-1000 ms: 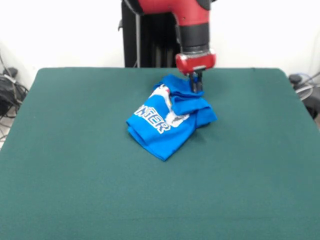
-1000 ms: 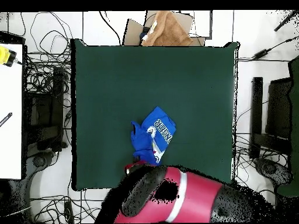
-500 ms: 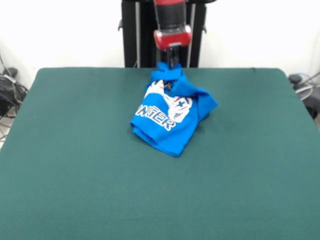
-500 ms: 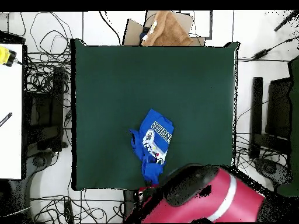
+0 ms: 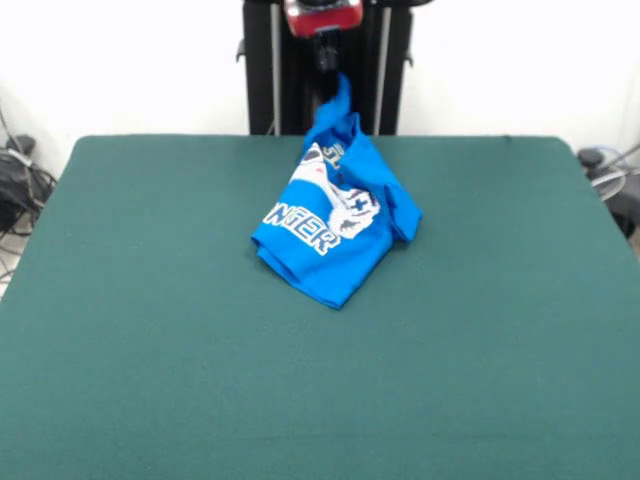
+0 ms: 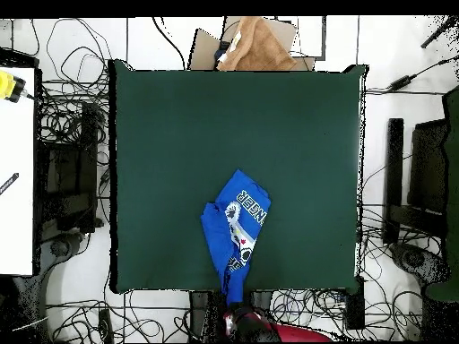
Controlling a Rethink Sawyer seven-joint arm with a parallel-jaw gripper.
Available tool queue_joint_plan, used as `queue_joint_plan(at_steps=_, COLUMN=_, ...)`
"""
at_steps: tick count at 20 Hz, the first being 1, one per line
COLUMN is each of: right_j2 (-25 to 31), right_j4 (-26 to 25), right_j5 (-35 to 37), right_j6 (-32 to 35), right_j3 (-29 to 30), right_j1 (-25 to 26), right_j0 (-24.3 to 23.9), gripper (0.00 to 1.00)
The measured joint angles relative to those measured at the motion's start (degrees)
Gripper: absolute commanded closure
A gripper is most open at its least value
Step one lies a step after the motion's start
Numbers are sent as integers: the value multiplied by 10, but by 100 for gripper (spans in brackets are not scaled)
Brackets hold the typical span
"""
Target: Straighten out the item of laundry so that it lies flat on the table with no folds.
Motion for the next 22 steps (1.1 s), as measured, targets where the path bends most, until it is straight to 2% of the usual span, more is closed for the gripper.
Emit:
queue_joint_plan(at_steps=5, right_j2=33, right_j4=0, right_j5=58, right_j6=0, right_j3=-2, right_j1=-37, right_j0=-42, gripper=100)
queue_joint_plan(at_steps=9, right_j2=60, right_j4=-1, right_j5=69, right_j6=0, right_j3=-16, right_j1=-44, right_j0=-67, gripper=100)
queue_joint_plan(at_steps=22, right_j2=110, right_j4=-8, right_j5=67, right_j6=0, right_j3=-58, right_j1=-39, right_j0=-60, gripper=100)
